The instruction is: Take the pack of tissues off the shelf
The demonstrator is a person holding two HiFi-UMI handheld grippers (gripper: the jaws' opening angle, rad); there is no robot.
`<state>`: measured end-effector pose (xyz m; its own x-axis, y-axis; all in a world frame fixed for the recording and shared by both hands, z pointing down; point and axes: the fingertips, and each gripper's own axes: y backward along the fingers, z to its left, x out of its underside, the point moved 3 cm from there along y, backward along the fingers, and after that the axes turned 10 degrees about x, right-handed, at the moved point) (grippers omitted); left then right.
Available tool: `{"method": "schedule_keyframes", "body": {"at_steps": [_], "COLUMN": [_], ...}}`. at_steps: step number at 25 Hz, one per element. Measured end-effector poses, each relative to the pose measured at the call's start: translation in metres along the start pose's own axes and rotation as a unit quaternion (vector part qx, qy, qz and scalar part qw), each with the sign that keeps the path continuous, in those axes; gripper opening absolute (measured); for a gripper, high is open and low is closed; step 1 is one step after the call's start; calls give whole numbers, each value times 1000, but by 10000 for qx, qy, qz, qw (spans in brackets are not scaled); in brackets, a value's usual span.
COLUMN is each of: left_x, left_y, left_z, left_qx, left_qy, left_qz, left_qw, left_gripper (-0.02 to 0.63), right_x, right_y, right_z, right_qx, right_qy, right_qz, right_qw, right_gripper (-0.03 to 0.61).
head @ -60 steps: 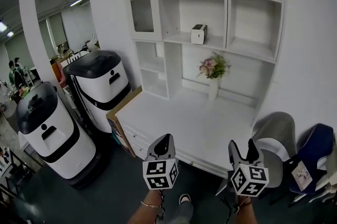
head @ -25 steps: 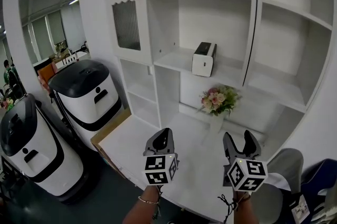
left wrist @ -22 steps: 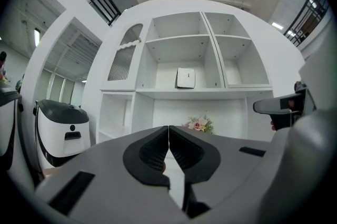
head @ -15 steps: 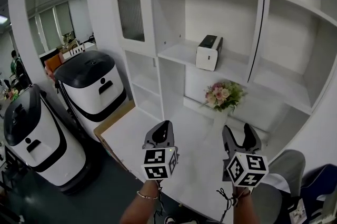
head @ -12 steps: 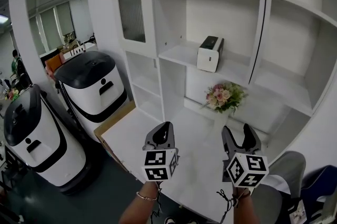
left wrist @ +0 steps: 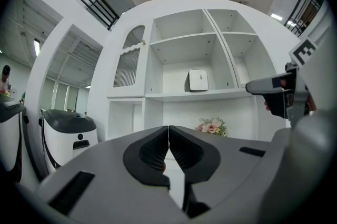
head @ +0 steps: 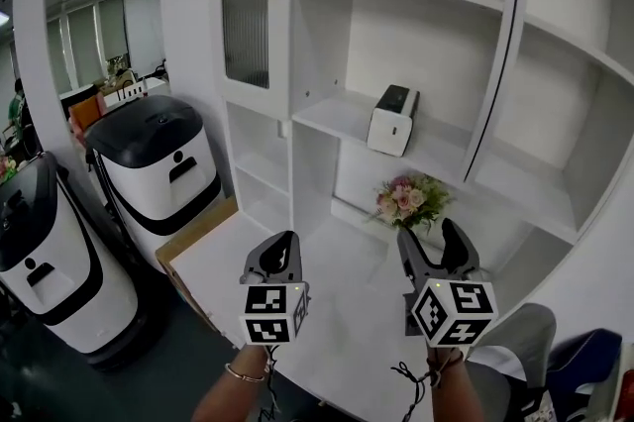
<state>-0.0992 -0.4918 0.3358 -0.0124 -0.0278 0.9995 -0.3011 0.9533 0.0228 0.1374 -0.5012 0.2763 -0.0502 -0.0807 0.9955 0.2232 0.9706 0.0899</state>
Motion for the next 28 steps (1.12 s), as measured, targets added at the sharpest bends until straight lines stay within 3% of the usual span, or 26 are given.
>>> {"method": "schedule_keyframes", "body": {"at_steps": [9, 17, 28], "left_x": [-17, -31, -20], "left_y": [4, 1, 0], "left_z": [46, 78, 112], "left_qx": [-164, -161, -261], "left_qy": [-132, -268, -203], "left_qz": [-30, -86, 5], "left_qw": [9998, 9995, 9995], "left_gripper": [18, 18, 18], "right_x": [-44, -58, -60], "right_y": [-45, -93, -138], "right_z": [15, 27, 34], "right_qx": [118, 315, 679], "right_qy": [329, 343, 232], "right_qz": [-269, -247, -208], "right_qw": [9990, 9986, 9972], "right_gripper": [337, 345, 371]}}
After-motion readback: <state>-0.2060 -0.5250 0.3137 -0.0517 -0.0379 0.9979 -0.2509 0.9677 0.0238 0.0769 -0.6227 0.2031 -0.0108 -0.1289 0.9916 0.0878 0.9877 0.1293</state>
